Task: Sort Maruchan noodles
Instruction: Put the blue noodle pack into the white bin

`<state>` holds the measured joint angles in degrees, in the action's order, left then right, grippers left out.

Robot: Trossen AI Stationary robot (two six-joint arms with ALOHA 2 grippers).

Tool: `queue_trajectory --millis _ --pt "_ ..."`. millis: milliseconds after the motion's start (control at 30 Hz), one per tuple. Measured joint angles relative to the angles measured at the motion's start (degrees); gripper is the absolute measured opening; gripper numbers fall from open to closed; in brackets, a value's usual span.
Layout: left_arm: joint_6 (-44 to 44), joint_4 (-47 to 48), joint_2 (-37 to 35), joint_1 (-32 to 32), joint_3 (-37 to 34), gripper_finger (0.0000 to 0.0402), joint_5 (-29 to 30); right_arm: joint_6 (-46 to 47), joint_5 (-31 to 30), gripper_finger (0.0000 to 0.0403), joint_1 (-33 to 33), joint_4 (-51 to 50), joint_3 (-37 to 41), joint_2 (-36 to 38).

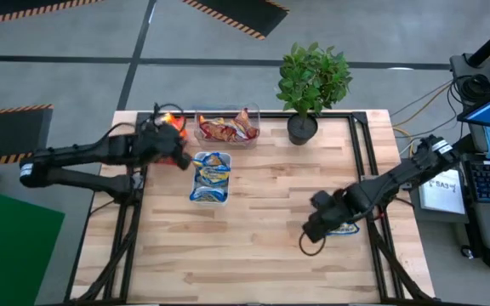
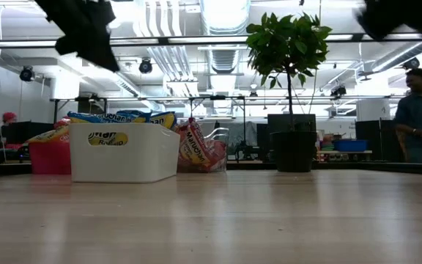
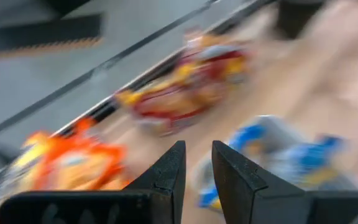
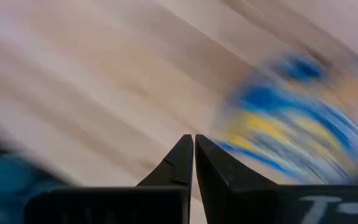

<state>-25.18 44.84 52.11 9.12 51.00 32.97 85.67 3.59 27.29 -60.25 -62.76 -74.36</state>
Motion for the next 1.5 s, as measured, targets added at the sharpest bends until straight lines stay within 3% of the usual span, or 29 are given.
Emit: queue_trajectory --millis 100,233,300,467,533,667,833,933,1067,1267,1500 --pt "1.11 -3.96 -1.21 -7.71 -0.86 0.0061 -0.04 7.74 7.87 0.0009 2.04 -8.05 2.54 -2.66" --pt "3.70 -10.42 -1.52 -16.85 -2.35 0.0061 1.20 10.82 13.72 0.0009 4.39 -7.35 6.92 -6.39" --pt "5.48 -13.39 -1.21 -20.19 -2.83 0.0061 2.67 9.62 10.05 0.0009 4.06 -3.52 8.26 -8.53" --pt "10.71 -17.12 -0.23 -24.73 -2.94 0.0061 3.89 3.67 -13.45 0.0009 1.83 12.02 2.84 -10.19" --pt "11.09 -17.44 0.18 -25.67 -2.96 0.0061 3.93 -0.91 -19.08 0.0009 1.53 13.90 -1.15 -10.12" --pt "11.71 -19.82 0.95 -27.08 -5.49 0.0061 4.05 -4.70 -19.71 0.0009 1.46 14.01 -8.57 -10.05" --pt "11.64 -23.66 0.89 -27.11 -8.94 0.0061 2.09 1.85 -20.14 0.0009 1.65 13.59 -13.87 -11.11" --pt "12.24 -23.71 0.24 -27.16 -9.17 0.0061 1.89 3.70 -17.46 0.0015 1.69 12.98 -14.97 -12.89" --pt "15.31 -23.64 0.06 -27.14 -8.73 0.0061 1.82 7.54 -11.07 0.0055 1.76 7.23 -14.89 -15.68" --pt "18.02 -23.99 -0.25 -27.14 -7.62 0.0061 1.99 12.62 2.86 0.0164 2.75 -7.68 -14.82 -18.74" --pt "17.37 -24.15 0.42 -27.14 -7.62 0.0061 2.01 9.13 -0.60 0.0280 3.18 -11.08 -10.02 -18.74"
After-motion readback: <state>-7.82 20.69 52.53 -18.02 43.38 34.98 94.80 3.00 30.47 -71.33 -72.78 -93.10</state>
